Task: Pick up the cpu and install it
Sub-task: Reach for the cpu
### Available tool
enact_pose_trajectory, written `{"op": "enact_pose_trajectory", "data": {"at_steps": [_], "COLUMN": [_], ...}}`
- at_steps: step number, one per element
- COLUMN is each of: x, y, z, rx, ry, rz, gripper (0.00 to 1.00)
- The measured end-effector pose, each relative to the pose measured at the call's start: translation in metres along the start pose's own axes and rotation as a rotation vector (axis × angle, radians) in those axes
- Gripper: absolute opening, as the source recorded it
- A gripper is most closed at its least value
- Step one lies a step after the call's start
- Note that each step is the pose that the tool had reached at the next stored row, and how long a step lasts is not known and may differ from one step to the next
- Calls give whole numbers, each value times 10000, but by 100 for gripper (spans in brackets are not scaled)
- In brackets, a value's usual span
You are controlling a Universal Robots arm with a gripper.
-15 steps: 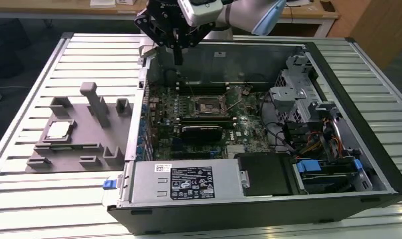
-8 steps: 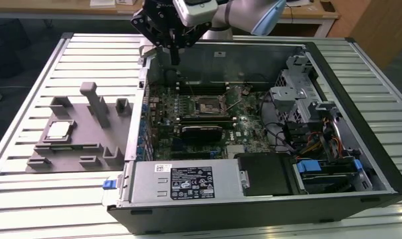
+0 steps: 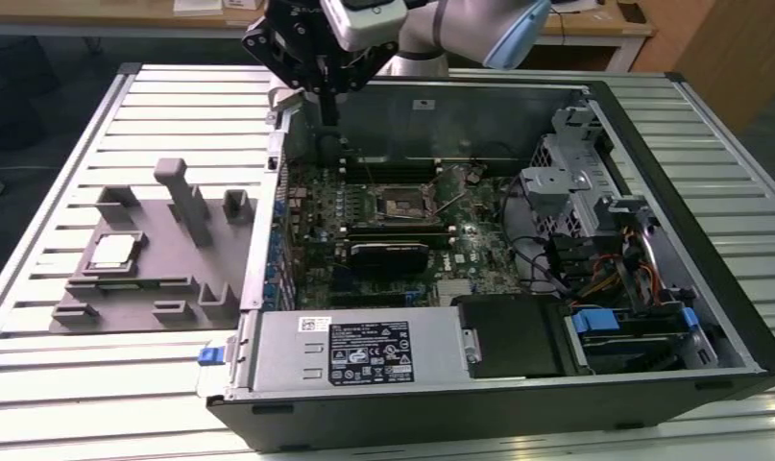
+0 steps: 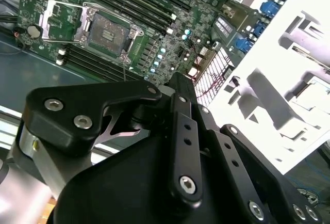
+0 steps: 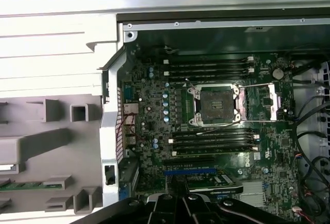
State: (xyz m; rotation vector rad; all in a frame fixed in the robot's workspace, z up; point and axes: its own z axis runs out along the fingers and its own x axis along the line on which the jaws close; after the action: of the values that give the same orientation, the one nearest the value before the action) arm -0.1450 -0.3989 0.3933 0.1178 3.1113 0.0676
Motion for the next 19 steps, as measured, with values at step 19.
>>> {"op": "enact_pose_trajectory", "data": {"at_steps": [19], "x": [215], "y": [-16], "z": [-6], "rx": [-3], "ry": [-40], "rz": [0], "gripper": [11]}}
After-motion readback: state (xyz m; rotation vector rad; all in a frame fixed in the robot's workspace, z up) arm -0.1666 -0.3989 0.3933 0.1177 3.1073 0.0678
